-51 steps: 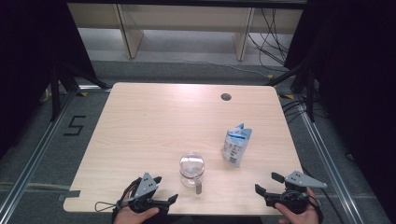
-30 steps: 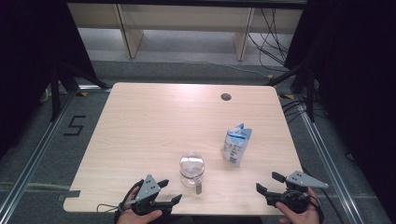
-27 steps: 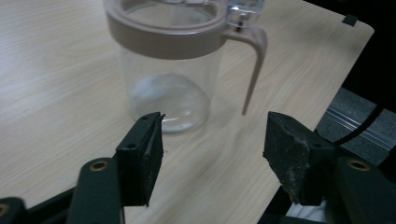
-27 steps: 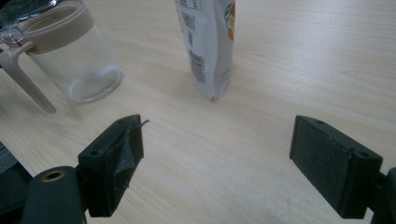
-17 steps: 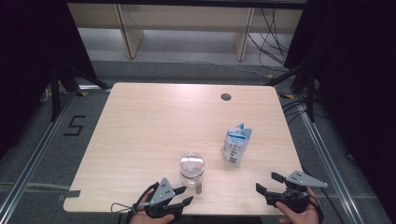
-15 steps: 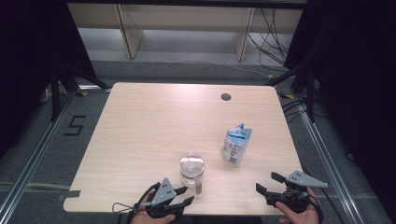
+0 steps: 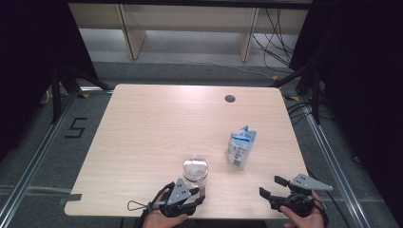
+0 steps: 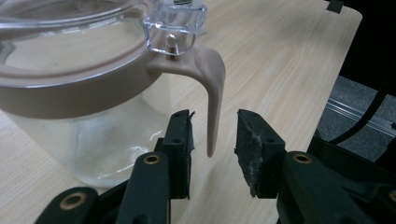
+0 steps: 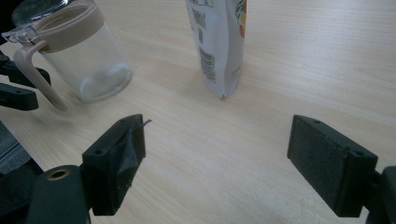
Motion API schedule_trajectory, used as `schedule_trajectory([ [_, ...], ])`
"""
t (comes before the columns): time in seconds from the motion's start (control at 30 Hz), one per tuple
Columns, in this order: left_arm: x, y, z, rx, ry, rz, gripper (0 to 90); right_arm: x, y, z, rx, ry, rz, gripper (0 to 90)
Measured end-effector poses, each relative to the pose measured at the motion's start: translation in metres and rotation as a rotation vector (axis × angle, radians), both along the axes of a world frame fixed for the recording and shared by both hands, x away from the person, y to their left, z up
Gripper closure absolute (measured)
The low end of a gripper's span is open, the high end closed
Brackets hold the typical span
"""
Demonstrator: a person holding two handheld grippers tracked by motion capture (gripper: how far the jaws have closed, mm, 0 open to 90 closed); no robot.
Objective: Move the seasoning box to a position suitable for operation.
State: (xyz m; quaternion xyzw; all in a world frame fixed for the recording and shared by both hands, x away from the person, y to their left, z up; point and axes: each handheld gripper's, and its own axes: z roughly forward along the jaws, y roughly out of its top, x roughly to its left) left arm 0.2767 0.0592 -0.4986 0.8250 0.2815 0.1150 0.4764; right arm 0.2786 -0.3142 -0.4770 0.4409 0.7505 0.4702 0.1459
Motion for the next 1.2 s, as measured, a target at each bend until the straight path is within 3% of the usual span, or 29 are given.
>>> schedule_trajectory([
  [0.1,0.001,-0.002,-0.001,-0.007,0.02,-0.002,69.8,0.0,0.0,0.0,0.0,0.002,0.0,20.4],
  [0.13,0.003,-0.002,-0.001,0.012,-0.013,0.003,69.8,0.0,0.0,0.0,0.0,0.006,-0.005,20.5],
  [0.17,0.004,-0.001,-0.001,0.013,-0.011,-0.009,72.1,0.0,0.0,0.0,0.001,0.005,-0.004,20.5],
  [0.2,0.003,-0.001,-0.002,-0.003,0.0,0.004,75.7,-0.001,0.001,0.0,0.018,0.032,-0.015,20.5],
  [0.23,0.003,-0.002,-0.003,-0.027,0.015,-0.001,76.8,0.0,0.001,-0.001,0.013,0.022,-0.008,20.5],
  [0.27,0.004,0.0,-0.002,0.004,-0.009,-0.019,78.8,0.0,0.001,-0.001,0.012,0.012,-0.004,20.5],
  [0.33,0.002,-0.001,-0.002,0.004,-0.009,-0.011,82.8,0.0,0.001,-0.001,0.011,0.011,-0.003,20.6],
  [0.4,0.002,0.001,-0.001,0.015,-0.006,-0.015,83.1,0.0,0.001,-0.001,0.013,0.012,-0.004,20.6],
  [0.43,0.002,0.001,-0.001,-0.007,0.0,-0.021,83.4,0.0,0.001,-0.001,0.012,0.01,-0.003,20.6],
  [0.47,0.003,0.004,0.001,0.009,-0.022,-0.039,83.8,0.0,0.001,-0.001,0.014,0.022,-0.007,20.7],
  [0.53,0.003,0.005,0.001,0.017,-0.021,-0.043,83.7,0.001,0.001,-0.001,0.012,0.008,-0.003,20.8],
  [0.57,0.002,0.006,0.001,0.006,-0.003,-0.026,83.6,0.0,0.001,-0.001,0.027,0.02,-0.002,20.8],
  [0.6,0.005,0.012,0.002,0.02,0.007,-0.059,83.5,0.0,0.001,-0.001,0.019,0.023,-0.005,20.9],
  [0.67,0.004,0.014,0.003,0.024,0.0,-0.047,83.1,0.0,0.001,-0.002,0.026,0.018,-0.005,20.9],
  [0.7,0.005,0.02,0.004,0.045,-0.002,-0.061,82.8,0.0,0.001,-0.002,0.027,0.019,-0.005,21.0],
  [0.8,0.007,0.026,0.005,0.04,0.009,-0.077,82.1,0.0,0.001,-0.001,0.019,0.025,-0.007,21.0],
  [0.83,0.009,0.031,0.006,0.068,-0.007,-0.086,82.1,0.001,0.0,-0.002,0.013,0.011,-0.006,21.2],
  [0.87,0.01,0.033,0.005,0.048,-0.01,-0.088,81.8,0.001,0.0,-0.001,0.013,0.011,-0.005,21.3],
  [0.93,0.01,0.039,0.006,0.041,0.012,-0.069,81.3,0.001,0.0,-0.002,0.014,0.012,-0.005,21.3],
  [0.97,0.011,0.043,0.007,0.063,0.004,-0.07,81.0,0.001,0.0,-0.002,0.015,0.012,-0.004,21.3],
  [1.07,0.012,0.053,0.008,0.061,0.008,-0.05,80.7,0.001,0.0,-0.002,0.016,0.013,-0.004,21.4],
  [1.2,0.012,0.064,0.007,0.037,0.002,-0.008,82.7,0.002,0.0,-0.003,0.018,0.014,-0.004,21.4],
])
